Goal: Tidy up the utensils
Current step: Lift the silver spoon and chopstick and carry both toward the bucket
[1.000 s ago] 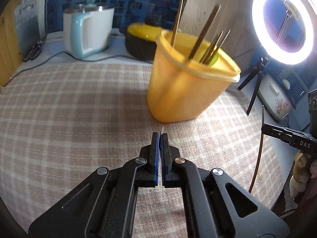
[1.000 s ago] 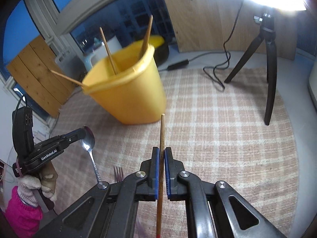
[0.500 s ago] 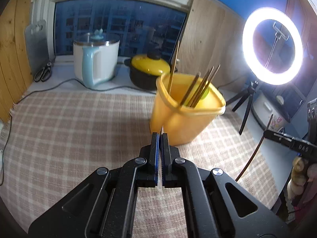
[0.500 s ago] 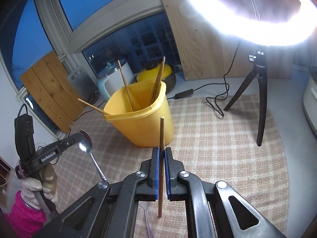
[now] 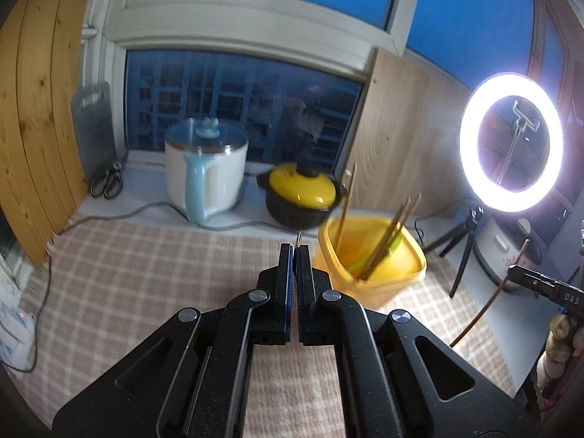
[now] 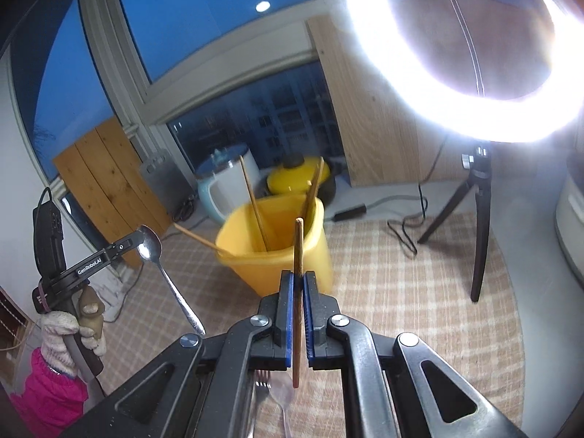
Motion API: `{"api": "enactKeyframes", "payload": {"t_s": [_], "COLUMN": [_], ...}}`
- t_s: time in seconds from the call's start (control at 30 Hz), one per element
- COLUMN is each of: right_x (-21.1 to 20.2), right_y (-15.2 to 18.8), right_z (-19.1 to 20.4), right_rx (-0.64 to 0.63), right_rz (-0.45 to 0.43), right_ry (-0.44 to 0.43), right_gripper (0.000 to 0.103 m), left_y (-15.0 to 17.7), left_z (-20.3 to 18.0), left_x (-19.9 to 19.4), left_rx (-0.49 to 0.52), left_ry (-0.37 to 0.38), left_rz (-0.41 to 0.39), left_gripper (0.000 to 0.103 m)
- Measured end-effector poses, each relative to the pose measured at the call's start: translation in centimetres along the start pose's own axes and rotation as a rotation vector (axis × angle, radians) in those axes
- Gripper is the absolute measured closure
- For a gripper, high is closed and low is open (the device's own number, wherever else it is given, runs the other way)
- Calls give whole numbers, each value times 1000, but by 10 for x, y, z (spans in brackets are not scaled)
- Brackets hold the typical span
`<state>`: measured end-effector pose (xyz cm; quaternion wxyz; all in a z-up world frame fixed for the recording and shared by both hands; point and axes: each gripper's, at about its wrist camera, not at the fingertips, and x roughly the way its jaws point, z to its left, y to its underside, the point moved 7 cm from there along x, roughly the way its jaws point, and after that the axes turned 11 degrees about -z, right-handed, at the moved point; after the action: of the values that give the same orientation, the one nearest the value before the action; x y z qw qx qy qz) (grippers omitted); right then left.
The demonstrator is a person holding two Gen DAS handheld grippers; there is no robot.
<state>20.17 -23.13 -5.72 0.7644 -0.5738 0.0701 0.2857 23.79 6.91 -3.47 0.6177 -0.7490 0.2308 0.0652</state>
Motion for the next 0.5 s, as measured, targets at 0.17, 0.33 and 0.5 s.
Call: {"api": "enactKeyframes", "payload": {"t_s": [0.17, 0.33, 0.5], "right_x": [-4, -6, -7], "right_y": [-24, -45, -65], "right_z": [11, 22, 32], "right_rx": [-17, -36, -67], "right_rz": [-54, -103, -155], "right_ry": [-15, -21, -20], "right_gripper": [101, 101, 101], "left_y": [-27, -48, -63], "left_z": [5, 6, 5], "left_x": [1, 5, 13], "left_rx": [-4, 2, -1], "left_ry": [-10, -18, -18], "left_rz": [-59, -106, -129], "left_gripper": [103, 103, 103]}}
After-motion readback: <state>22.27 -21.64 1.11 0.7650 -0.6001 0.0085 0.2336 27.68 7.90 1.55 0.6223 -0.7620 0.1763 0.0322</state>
